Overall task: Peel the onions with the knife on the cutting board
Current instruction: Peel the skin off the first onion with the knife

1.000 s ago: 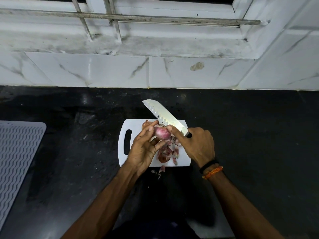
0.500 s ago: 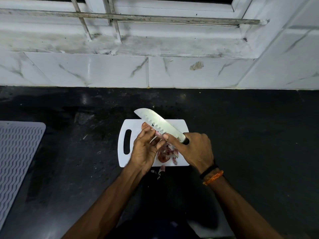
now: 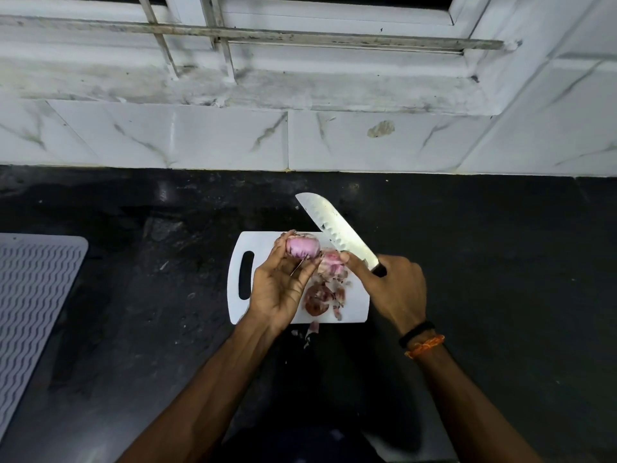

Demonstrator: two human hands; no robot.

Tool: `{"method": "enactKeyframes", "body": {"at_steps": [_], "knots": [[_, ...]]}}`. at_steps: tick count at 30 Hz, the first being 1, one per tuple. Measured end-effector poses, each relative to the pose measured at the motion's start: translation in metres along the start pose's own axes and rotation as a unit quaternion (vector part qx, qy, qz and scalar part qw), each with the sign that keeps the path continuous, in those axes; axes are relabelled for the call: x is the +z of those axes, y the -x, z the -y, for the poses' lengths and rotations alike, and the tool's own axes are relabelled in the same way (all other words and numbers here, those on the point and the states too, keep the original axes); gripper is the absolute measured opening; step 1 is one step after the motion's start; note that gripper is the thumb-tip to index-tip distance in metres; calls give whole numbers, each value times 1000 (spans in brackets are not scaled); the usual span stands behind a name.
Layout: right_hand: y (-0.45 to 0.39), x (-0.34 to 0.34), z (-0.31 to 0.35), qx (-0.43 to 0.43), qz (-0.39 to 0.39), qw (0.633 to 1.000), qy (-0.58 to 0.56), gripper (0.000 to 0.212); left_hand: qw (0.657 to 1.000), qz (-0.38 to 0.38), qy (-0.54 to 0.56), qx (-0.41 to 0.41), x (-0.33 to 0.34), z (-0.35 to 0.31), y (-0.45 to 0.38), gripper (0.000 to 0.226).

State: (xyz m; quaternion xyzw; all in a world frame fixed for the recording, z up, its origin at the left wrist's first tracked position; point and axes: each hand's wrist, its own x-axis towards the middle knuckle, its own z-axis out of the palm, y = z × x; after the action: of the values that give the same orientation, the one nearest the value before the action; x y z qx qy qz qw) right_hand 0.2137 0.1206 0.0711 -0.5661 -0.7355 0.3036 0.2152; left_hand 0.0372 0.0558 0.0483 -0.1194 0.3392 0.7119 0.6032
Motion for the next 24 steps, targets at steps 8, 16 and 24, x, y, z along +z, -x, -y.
{"method": "enactKeyframes", "body": {"at_steps": [8,16,24], "knots": [[-11,2,-4,14,50,998,38,58,999,9,33,-19,1,0,-1,47],[-17,7,-3,56,65,996,17,53,1000,2,5,-28,2,0,-3,49],[-16,5,-9,63,81,995,-8,44,1000,0,14,-22,-8,-1,-5,56]]}}
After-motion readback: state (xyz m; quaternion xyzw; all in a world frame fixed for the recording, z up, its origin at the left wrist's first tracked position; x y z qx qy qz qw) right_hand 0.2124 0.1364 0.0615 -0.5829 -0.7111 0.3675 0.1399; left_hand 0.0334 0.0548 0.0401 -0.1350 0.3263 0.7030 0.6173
